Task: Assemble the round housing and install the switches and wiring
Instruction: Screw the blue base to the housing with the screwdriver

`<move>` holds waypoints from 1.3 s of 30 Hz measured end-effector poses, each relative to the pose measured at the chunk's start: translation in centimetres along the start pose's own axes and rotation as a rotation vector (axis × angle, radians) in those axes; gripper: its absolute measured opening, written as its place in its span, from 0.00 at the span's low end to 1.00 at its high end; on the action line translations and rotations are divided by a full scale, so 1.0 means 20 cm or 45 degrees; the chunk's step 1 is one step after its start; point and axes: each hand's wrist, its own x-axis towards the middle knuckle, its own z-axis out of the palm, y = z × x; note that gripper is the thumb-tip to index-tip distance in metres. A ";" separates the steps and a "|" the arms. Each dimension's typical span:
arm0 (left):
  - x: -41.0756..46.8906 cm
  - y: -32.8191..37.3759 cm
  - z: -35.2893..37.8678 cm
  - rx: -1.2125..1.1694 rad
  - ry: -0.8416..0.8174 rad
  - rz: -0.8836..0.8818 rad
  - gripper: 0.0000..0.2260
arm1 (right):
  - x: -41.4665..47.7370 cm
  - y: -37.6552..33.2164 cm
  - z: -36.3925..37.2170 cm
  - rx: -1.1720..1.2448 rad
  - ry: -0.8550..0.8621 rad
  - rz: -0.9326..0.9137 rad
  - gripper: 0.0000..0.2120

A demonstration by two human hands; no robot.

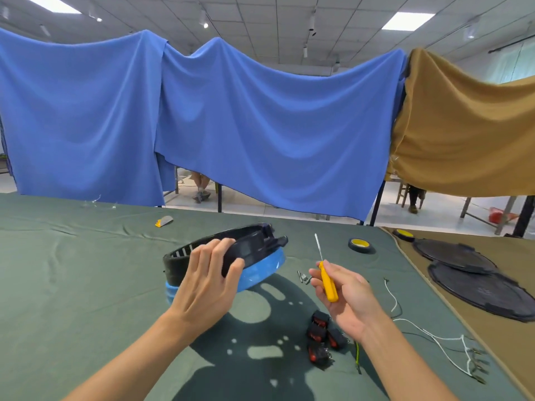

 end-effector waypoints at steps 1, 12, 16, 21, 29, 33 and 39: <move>-0.02 0.01 0.01 -0.010 0.006 0.046 0.07 | 0.01 0.01 0.00 -0.010 -0.011 -0.005 0.11; -0.21 0.02 0.03 -0.134 -0.072 0.313 0.30 | 0.22 0.02 0.04 -0.744 0.036 -0.033 0.03; -0.22 0.01 0.01 -0.203 -0.156 0.269 0.33 | 0.33 0.03 0.04 -1.138 0.159 -0.161 0.05; -0.22 0.00 0.01 -0.185 -0.277 0.254 0.26 | 0.43 0.09 0.02 -1.628 0.253 -0.332 0.07; -0.03 0.06 0.00 -0.200 -0.413 0.091 0.17 | 0.54 0.11 -0.04 -1.979 0.384 -0.384 0.10; 0.16 0.19 0.02 -0.174 -0.722 -0.178 0.18 | 0.58 0.11 -0.03 -2.219 0.267 -0.309 0.09; 0.17 0.28 0.06 -0.065 -0.799 -0.290 0.18 | 0.60 0.13 0.01 -2.423 0.250 -0.263 0.06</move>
